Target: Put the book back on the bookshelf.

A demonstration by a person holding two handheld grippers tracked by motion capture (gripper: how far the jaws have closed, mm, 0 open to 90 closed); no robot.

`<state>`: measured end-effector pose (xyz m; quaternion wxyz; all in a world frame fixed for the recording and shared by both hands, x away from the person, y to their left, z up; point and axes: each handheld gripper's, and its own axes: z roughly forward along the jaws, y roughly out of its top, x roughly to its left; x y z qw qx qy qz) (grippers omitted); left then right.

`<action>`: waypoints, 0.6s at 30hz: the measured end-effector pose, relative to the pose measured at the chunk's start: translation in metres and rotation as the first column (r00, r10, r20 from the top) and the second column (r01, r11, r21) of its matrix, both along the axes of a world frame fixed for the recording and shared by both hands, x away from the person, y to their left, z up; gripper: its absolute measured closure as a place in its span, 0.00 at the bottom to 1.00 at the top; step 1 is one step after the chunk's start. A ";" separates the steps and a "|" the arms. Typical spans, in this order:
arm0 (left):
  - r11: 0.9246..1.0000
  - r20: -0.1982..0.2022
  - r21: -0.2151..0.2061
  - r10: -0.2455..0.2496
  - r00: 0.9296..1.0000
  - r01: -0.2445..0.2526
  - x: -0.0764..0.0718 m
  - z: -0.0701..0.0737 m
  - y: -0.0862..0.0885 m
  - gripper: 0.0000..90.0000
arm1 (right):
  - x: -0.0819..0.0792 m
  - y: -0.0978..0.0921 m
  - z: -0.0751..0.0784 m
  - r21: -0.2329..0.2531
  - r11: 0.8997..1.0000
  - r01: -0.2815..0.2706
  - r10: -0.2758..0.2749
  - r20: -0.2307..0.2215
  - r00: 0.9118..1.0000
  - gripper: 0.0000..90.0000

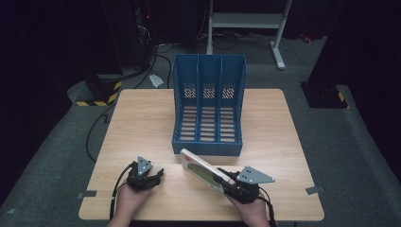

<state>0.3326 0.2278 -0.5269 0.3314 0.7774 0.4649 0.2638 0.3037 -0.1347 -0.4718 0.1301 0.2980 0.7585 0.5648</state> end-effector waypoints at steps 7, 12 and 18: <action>1.000 -0.019 -0.025 0.000 1.000 -0.001 0.002 0.000 0.002 0.40 | -0.005 0.005 0.003 -0.030 0.999 0.017 -0.017 0.001 1.000 0.77; 0.999 -0.033 -0.042 0.003 0.999 -0.004 0.003 0.000 0.004 0.40 | -0.008 0.013 0.003 -0.070 0.997 0.044 -0.044 0.008 0.999 0.71; 0.999 -0.031 -0.046 0.004 1.000 -0.006 0.003 -0.001 0.004 0.40 | -0.006 0.018 0.006 -0.088 0.993 0.074 -0.073 0.014 0.997 0.67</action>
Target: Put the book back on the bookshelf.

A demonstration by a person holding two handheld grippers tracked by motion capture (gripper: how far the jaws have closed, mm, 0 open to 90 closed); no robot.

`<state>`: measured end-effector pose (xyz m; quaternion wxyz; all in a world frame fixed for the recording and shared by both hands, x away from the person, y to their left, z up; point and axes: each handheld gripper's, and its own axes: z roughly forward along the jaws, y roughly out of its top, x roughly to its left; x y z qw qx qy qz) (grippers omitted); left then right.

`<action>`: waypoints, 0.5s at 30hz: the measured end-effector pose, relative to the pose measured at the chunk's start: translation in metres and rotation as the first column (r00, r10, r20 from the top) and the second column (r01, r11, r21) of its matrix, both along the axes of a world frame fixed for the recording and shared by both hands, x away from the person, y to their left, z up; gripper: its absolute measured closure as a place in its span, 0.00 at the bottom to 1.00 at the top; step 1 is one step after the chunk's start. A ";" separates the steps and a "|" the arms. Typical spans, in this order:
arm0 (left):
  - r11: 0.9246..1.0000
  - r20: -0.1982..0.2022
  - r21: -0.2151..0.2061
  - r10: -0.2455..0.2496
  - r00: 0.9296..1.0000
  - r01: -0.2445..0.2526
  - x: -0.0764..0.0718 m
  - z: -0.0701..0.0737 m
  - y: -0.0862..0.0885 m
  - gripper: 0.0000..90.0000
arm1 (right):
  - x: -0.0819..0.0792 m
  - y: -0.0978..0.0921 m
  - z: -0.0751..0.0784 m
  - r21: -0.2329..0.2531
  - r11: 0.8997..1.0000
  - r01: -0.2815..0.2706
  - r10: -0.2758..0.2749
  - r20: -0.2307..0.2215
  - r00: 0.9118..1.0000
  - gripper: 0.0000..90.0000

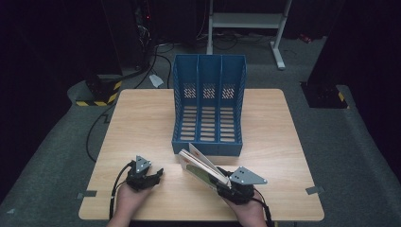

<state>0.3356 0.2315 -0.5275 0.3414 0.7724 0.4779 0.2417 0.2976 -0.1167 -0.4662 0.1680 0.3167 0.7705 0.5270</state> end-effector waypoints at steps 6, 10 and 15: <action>1.000 -0.002 -0.001 0.002 1.000 -0.002 0.000 0.000 0.000 0.40 | 0.001 0.006 0.002 -0.013 1.000 0.021 -0.020 0.023 1.000 0.66; 1.000 -0.001 -0.003 0.003 1.000 -0.003 0.000 0.000 0.000 0.40 | 0.001 0.008 0.003 -0.025 1.000 0.004 -0.003 0.026 1.000 0.72; 1.000 -0.001 -0.002 0.001 1.000 -0.001 0.000 0.000 0.000 0.40 | 0.003 0.008 0.004 -0.034 0.999 0.010 -0.010 0.011 1.000 0.73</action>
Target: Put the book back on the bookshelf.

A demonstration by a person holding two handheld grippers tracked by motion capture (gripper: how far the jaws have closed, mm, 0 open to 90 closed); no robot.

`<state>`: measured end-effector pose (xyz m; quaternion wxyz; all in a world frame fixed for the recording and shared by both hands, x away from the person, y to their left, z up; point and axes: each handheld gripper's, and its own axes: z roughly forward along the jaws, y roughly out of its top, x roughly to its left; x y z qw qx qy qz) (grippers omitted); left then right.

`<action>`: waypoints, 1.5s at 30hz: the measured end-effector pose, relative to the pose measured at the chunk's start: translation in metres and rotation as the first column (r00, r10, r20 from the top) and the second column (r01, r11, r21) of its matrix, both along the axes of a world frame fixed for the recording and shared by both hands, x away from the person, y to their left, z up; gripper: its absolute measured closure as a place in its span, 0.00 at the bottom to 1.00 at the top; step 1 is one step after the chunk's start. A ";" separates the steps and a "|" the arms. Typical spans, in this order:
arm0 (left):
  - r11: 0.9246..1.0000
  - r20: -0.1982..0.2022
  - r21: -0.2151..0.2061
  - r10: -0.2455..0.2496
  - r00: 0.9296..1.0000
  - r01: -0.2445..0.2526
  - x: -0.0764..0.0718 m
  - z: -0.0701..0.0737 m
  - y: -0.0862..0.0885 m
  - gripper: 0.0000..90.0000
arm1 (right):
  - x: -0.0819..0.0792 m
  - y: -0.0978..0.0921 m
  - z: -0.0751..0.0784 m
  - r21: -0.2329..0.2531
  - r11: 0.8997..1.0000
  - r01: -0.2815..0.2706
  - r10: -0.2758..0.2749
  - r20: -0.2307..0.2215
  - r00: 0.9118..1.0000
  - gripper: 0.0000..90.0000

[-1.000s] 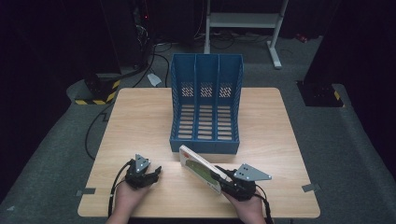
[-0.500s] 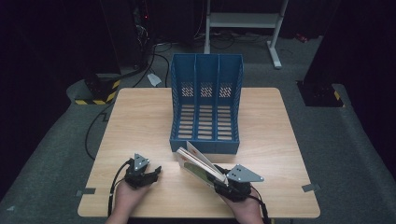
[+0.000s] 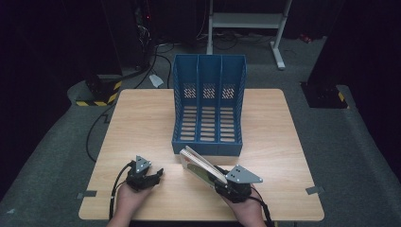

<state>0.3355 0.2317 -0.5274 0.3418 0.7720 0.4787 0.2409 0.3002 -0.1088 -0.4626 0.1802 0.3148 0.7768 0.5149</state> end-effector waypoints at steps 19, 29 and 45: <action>1.000 -0.006 -0.009 -0.005 1.000 0.005 0.001 0.000 0.001 0.40 | -0.001 0.002 0.000 -0.028 0.999 0.020 -0.019 0.015 1.000 0.83; 1.000 -0.010 -0.018 -0.002 1.000 0.002 0.001 0.000 0.001 0.40 | -0.002 0.002 0.001 -0.020 0.999 0.037 -0.037 0.018 0.999 0.84; 1.000 -0.020 -0.031 -0.004 1.000 0.003 0.001 0.000 0.001 0.40 | -0.005 -0.004 0.016 -0.008 0.999 0.049 -0.049 0.037 0.998 0.84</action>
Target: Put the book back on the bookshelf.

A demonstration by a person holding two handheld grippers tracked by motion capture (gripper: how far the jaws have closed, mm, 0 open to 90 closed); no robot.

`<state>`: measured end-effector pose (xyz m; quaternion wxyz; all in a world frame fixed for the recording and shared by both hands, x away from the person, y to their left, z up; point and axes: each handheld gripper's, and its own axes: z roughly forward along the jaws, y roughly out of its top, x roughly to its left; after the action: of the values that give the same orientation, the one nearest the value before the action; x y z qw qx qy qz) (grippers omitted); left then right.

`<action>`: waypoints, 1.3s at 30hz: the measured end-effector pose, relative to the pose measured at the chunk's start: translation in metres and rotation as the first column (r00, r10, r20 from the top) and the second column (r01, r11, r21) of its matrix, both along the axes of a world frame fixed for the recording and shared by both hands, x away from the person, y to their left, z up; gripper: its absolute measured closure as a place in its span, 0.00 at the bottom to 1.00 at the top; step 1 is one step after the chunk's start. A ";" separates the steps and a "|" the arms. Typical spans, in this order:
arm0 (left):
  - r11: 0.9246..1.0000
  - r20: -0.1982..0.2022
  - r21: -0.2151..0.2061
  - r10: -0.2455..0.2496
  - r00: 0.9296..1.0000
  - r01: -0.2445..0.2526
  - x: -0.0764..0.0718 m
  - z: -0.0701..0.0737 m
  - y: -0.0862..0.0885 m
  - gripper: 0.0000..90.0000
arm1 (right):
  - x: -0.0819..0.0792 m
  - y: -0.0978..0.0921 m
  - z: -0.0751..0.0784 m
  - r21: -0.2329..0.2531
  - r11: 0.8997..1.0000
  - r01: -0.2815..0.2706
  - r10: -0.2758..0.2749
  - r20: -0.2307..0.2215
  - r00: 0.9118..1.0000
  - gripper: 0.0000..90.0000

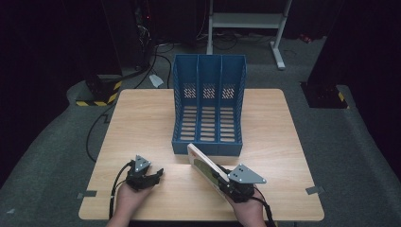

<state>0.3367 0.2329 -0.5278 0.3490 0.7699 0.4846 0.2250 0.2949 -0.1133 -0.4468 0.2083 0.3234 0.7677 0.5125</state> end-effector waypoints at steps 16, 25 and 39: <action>1.000 0.001 0.002 -0.005 1.000 0.005 0.001 0.000 0.001 0.40 | -0.006 -0.012 0.030 0.037 0.999 0.024 -0.025 0.033 0.999 0.84; 1.000 0.000 0.001 -0.006 1.000 0.006 0.001 0.000 0.001 0.40 | 0.000 -0.020 0.048 0.058 0.997 0.048 -0.051 0.052 0.997 0.84; 1.000 -0.002 0.003 -0.016 1.000 0.016 0.001 0.000 0.000 0.37 | 0.020 -0.028 0.074 0.083 0.990 0.115 -0.124 0.104 0.987 0.84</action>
<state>0.3373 0.2326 -0.5279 0.3489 0.7744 0.4787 0.2221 0.3145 -0.1416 -0.3724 0.2676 0.3482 0.7141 0.5452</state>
